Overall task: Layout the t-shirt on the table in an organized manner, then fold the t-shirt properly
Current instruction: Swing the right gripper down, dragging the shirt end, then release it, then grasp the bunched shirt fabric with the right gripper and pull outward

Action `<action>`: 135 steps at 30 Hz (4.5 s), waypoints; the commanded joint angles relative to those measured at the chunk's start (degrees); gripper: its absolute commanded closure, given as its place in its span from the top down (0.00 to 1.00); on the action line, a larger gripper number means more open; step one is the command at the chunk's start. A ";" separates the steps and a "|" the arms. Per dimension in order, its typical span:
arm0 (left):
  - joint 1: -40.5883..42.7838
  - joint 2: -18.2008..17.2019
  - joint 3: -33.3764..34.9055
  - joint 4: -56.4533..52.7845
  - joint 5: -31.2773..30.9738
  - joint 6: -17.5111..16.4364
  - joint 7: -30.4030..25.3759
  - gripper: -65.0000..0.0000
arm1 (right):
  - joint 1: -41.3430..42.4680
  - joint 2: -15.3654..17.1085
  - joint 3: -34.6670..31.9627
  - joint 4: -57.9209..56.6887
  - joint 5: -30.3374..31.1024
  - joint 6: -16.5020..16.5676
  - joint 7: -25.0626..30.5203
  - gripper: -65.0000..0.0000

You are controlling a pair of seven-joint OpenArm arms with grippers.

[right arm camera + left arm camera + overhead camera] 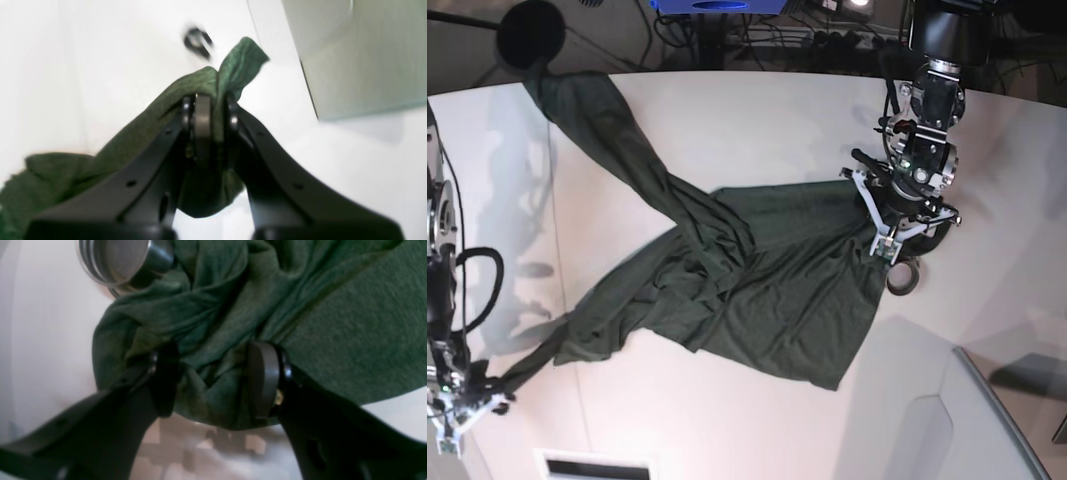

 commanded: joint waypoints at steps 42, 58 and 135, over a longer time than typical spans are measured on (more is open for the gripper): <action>3.26 0.93 0.20 3.83 1.23 -7.48 2.82 0.49 | -6.81 -9.54 -4.20 39.49 -0.11 5.91 -33.46 0.69; 3.26 0.93 0.03 3.92 1.23 -7.48 2.82 0.49 | -2.59 -24.39 -4.28 5.73 -11.10 5.91 -15.53 0.77; 4.05 0.93 -0.06 5.15 1.14 -7.48 3.08 0.49 | -7.78 -16.75 5.47 12.50 -10.92 8.90 -18.34 0.81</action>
